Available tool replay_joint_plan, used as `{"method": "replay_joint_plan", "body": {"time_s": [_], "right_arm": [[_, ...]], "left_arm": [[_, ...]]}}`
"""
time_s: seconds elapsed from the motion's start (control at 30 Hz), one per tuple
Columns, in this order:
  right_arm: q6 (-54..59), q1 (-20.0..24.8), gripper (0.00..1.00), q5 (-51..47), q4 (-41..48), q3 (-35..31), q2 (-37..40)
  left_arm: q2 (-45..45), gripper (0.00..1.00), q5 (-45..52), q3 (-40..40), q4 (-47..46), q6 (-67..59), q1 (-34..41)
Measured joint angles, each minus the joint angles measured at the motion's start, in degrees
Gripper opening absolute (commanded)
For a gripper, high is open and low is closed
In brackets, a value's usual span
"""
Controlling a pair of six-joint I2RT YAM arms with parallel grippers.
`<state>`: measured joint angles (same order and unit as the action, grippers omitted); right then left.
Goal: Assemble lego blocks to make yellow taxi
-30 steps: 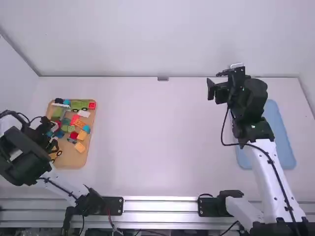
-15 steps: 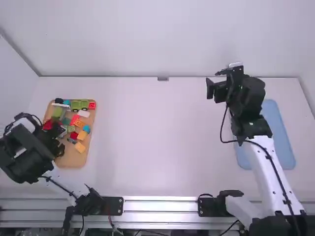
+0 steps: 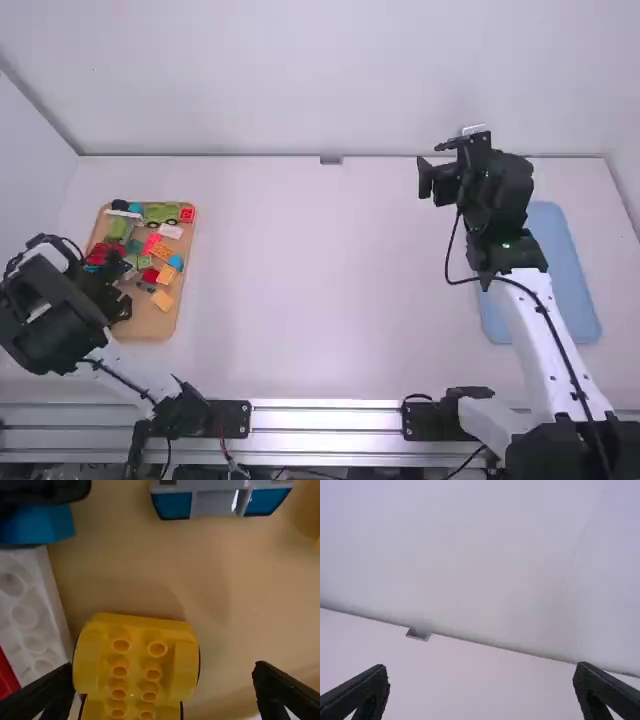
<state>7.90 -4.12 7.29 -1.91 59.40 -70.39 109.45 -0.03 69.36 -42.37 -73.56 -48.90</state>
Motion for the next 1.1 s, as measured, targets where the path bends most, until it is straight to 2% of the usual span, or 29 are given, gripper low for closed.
{"method": "replay_joint_plan", "body": {"time_s": [0.27,0.53,0.67,0.9,1.0,1.1], "right_arm": [[0.02,0.00,0.98,-0.07,-0.07,0.00,0.00],[0.07,0.00,0.98,0.00,-0.09,0.00,0.00],[0.04,0.00,0.98,-0.07,-0.11,0.00,0.00],[-0.09,0.00,0.98,-0.04,-0.46,0.00,0.00],[0.00,0.00,0.98,-0.07,-0.42,0.00,0.00],[0.04,0.00,0.98,-0.09,-0.44,0.00,0.00]], "left_arm": [[0.00,0.89,-1.75,-3.80,3.98,-0.85,0.00],[0.00,0.86,-2.05,-3.87,4.17,-2.16,-0.02],[0.00,0.80,-3.08,-3.85,4.04,-3.93,0.00],[0.00,0.79,-3.69,-3.85,4.68,-7.15,0.00],[0.00,0.76,-3.67,-3.85,4.59,-7.54,0.00],[0.00,0.66,-3.50,-3.87,4.63,-7.65,0.00]]}}
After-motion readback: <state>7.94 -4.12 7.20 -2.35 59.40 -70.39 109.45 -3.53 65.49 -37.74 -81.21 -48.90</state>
